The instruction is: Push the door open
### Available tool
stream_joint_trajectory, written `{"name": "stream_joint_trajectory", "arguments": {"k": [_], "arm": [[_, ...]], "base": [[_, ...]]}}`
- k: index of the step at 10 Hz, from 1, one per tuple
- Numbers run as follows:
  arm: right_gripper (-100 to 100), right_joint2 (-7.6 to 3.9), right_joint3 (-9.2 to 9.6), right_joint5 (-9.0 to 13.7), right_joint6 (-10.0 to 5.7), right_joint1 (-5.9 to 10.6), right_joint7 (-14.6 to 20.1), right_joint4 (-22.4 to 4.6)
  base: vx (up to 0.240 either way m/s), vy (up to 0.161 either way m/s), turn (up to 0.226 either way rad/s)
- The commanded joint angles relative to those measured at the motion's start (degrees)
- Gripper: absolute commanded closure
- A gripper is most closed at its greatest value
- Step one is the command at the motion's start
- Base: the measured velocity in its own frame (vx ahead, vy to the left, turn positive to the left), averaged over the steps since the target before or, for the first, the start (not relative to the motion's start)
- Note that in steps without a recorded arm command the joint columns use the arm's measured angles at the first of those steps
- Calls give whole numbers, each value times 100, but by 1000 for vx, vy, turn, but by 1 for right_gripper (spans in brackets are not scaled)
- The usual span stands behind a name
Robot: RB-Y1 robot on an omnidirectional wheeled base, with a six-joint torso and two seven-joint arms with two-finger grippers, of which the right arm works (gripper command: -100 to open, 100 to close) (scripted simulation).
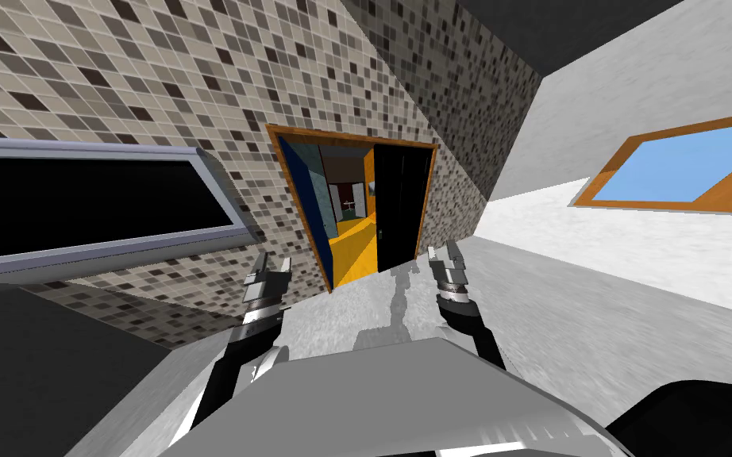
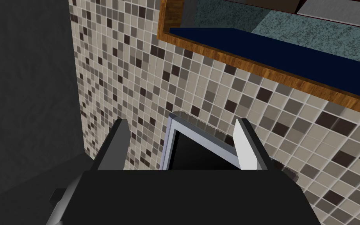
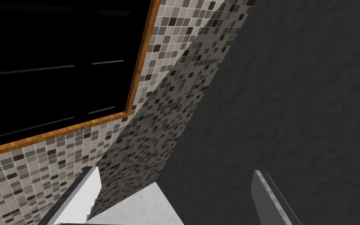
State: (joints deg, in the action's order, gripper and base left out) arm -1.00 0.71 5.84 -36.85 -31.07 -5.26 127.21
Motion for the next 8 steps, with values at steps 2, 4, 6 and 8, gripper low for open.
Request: {"name": "stream_joint_trajectory", "arguments": {"k": [2,4,6,8], "arm": [[-100,-51,-4,-56,-37,110,65,-254],[-100,-102,-8,-120,-78,234,139,-542],[-100,-132,-11,-164,-106,320,189,-739],[-100,-163,-14,-207,-134,405,240,-936]], "base": [[153,-27,8],[111,-1,5],[109,-24,6],[95,-13,6]]}}
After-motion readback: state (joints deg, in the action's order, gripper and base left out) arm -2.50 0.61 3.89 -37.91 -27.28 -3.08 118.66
